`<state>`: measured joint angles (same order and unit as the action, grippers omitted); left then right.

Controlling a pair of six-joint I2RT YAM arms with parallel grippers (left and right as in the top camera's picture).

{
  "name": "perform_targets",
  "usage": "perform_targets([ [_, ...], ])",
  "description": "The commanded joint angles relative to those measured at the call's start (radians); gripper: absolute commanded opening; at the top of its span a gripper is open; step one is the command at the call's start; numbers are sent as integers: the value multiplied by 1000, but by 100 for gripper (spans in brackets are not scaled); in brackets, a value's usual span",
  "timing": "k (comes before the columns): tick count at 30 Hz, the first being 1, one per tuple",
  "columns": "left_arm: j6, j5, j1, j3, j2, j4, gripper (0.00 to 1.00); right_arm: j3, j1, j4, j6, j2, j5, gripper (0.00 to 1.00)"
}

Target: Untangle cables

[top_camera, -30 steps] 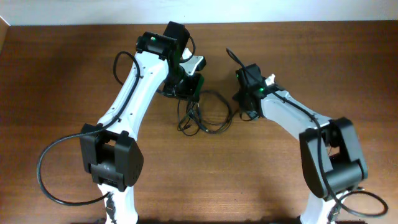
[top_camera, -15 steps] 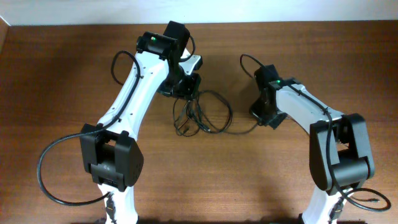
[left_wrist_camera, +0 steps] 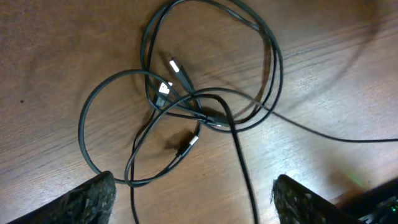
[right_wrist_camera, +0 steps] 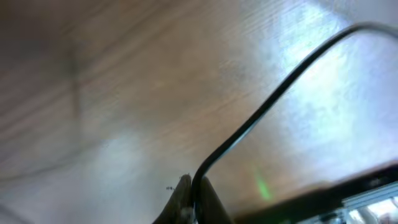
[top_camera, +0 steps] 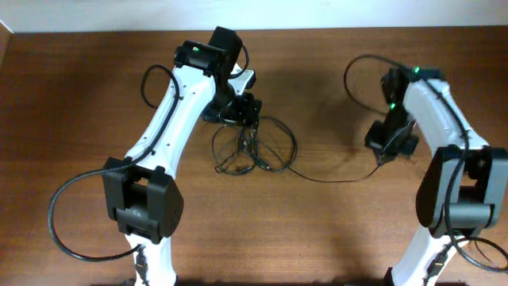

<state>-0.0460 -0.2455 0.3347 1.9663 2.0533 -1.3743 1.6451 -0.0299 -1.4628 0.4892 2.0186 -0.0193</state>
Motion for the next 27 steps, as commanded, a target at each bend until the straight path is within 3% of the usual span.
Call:
perform_targets([
  [1,5,3,4,11,48,4,82,188,3,-100,-177,-4,-105,4],
  [5,4,3,5,11,80,1,82,443,3,-233,-253,-14,-196,4],
  [10,-5,3,5,11,80,18,82,698,3,-236,-336,-119,-382,4],
  [18,-212,2,40,11,81,145,90,711,3,-236,-336,-261,-396,4],
  [21,-286,2,82,11,81,187,99,711,5,-236,-336,-272,-411,4],
  [27,-309,4,197,11,88,239,89,711,5,-236,-336,-273,-423,4],
])
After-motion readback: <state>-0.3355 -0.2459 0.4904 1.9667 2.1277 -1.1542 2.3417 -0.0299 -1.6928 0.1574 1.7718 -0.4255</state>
